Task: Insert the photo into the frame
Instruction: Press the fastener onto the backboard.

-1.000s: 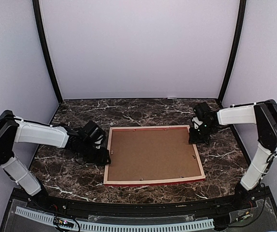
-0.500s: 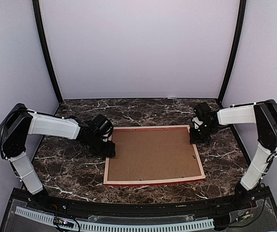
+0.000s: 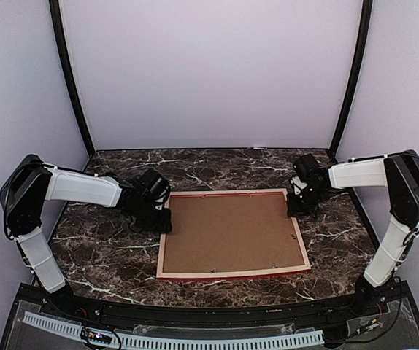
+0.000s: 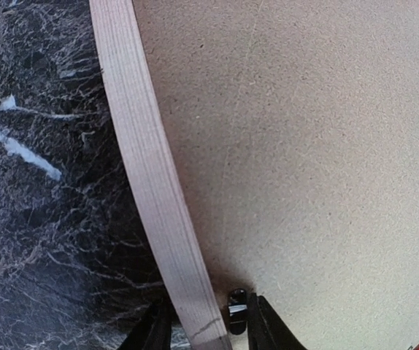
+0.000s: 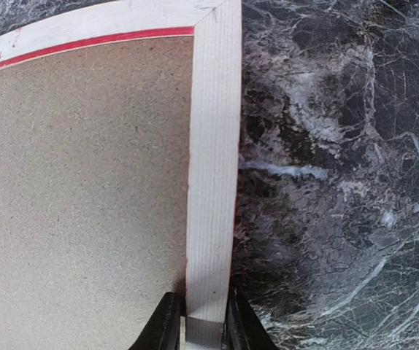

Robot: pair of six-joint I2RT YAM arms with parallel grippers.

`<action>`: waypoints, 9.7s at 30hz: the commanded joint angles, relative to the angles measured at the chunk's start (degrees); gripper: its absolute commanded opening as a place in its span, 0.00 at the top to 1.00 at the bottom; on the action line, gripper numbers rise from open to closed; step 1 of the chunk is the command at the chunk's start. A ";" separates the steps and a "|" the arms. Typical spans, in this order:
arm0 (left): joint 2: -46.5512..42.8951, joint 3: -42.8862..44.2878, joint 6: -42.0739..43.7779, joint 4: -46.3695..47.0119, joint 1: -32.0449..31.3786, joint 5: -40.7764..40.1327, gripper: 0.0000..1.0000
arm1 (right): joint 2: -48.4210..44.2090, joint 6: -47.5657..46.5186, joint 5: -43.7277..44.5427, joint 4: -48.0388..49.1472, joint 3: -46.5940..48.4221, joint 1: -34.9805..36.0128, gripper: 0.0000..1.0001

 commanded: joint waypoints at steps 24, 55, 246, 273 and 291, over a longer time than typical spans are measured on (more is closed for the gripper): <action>-1.13 -16.33 -8.55 10.53 3.07 12.55 0.77 | 1.93 -1.11 -2.08 0.85 1.00 -0.05 0.80; -2.83 -9.34 -2.49 0.54 5.12 8.33 0.56 | 4.34 -2.43 -3.88 1.31 2.39 -0.08 0.82; -1.59 -5.25 -5.48 -1.16 0.30 5.61 0.81 | -10.80 3.04 -7.38 0.66 -13.65 -0.06 0.45; -0.18 -2.84 -3.58 -3.00 0.33 3.99 0.82 | -13.66 2.57 -8.14 -0.56 -17.20 -0.05 0.61; -0.33 -2.35 -2.80 -4.29 0.33 2.31 0.83 | -9.91 0.28 -8.23 -0.98 -15.16 -0.30 0.73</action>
